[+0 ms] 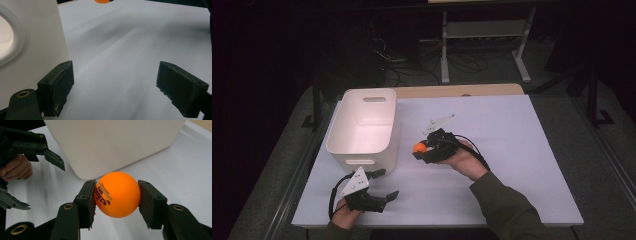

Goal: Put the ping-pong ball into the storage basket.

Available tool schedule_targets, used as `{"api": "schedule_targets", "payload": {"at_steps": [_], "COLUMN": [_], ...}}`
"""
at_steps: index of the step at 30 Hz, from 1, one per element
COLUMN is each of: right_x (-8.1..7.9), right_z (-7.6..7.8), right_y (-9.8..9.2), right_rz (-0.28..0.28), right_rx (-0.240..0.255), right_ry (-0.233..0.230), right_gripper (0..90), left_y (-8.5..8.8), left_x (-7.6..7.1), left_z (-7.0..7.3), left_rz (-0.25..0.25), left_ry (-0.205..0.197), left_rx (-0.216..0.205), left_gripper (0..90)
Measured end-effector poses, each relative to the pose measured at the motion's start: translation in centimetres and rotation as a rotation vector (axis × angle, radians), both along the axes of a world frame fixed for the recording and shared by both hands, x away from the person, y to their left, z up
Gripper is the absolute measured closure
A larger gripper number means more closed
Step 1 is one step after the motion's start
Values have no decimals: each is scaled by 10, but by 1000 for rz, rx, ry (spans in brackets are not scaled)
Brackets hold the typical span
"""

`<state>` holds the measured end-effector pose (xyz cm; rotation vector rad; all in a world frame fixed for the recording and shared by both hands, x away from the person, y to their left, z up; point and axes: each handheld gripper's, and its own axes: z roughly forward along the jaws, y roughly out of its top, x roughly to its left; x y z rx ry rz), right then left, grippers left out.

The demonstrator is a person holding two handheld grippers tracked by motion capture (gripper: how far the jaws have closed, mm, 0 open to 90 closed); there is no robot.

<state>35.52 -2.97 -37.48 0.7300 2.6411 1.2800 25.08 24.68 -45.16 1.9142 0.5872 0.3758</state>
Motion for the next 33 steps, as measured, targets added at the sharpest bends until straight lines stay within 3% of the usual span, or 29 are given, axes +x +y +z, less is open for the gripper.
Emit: {"api": "schedule_targets", "payload": {"at_steps": [33], "right_x": [7], "right_z": [36], "right_y": [2], "right_rz": [20], "right_rx": [-2], "right_ry": [-23], "right_gripper": [498], "left_y": [1], "left_x": [1], "left_z": [0], "left_rz": [2], "left_ry": [7], "left_rx": [-8], "left_gripper": [142]}}
